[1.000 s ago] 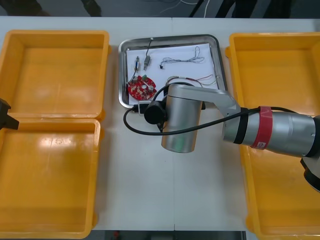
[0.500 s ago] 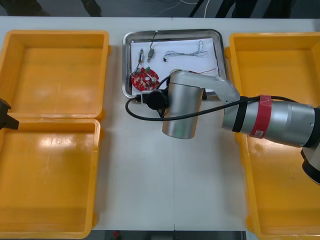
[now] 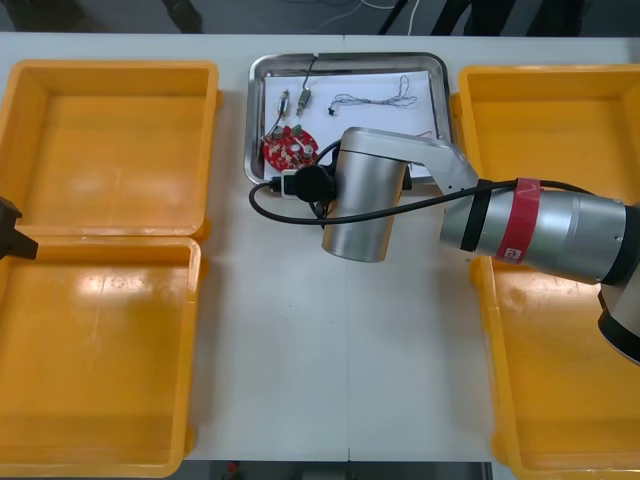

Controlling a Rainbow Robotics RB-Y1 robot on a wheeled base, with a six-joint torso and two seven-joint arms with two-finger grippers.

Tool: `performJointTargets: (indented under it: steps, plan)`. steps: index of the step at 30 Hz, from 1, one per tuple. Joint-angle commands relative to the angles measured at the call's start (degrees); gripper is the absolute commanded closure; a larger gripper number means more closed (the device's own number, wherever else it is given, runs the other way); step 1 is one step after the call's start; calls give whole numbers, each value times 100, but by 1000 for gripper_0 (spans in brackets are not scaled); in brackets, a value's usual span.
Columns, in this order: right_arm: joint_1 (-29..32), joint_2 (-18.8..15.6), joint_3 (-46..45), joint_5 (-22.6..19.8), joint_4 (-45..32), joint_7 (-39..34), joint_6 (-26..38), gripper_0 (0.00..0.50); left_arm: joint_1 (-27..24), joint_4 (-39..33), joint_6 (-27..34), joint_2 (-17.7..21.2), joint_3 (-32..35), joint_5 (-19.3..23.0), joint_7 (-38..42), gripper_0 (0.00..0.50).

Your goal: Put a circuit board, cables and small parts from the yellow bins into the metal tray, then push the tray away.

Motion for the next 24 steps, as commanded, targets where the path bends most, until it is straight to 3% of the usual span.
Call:
performJointTargets:
  steps: [1,24]
  plan:
    - [-320,176,-157,-28,78,-94,-45,500,97,-139,38,266,181,47,95,0]
    - [-496,273,-157,-28,464,-33,-563,500,97,-139,38,266,181,47,95,0]
